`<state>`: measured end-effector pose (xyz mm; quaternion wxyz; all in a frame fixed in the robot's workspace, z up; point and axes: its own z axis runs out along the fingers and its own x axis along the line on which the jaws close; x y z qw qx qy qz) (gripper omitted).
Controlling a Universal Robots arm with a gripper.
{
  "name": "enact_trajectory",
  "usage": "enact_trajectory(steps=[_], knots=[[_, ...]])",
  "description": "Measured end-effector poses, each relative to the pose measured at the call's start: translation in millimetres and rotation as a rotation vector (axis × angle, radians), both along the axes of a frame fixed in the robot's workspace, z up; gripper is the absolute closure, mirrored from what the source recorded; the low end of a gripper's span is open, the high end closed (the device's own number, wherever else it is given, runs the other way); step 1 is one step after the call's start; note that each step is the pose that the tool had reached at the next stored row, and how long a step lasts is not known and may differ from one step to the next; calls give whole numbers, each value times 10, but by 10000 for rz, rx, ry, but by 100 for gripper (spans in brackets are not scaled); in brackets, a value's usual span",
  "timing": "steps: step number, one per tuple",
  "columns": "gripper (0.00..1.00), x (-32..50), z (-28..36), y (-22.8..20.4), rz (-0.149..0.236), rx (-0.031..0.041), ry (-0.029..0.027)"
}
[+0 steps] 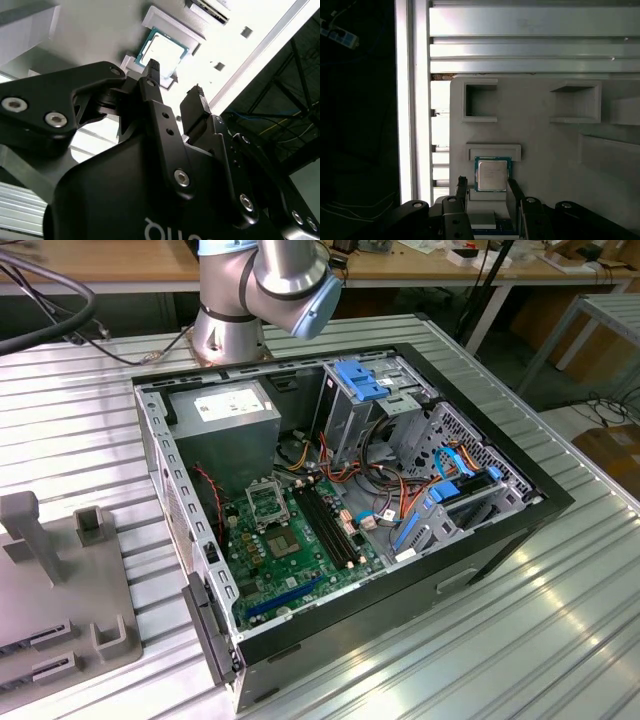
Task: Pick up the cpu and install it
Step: 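Pick up the cpu and move it towards the insertion slot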
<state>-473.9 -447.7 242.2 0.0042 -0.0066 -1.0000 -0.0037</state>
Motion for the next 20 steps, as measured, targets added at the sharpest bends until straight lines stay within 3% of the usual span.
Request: enact_trajectory(steps=[12,14,20], knots=[[56,0,-14,0,0,1,-2],[48,0,-14,0,0,1,-2],[48,0,-16,0,0,2,-2]])
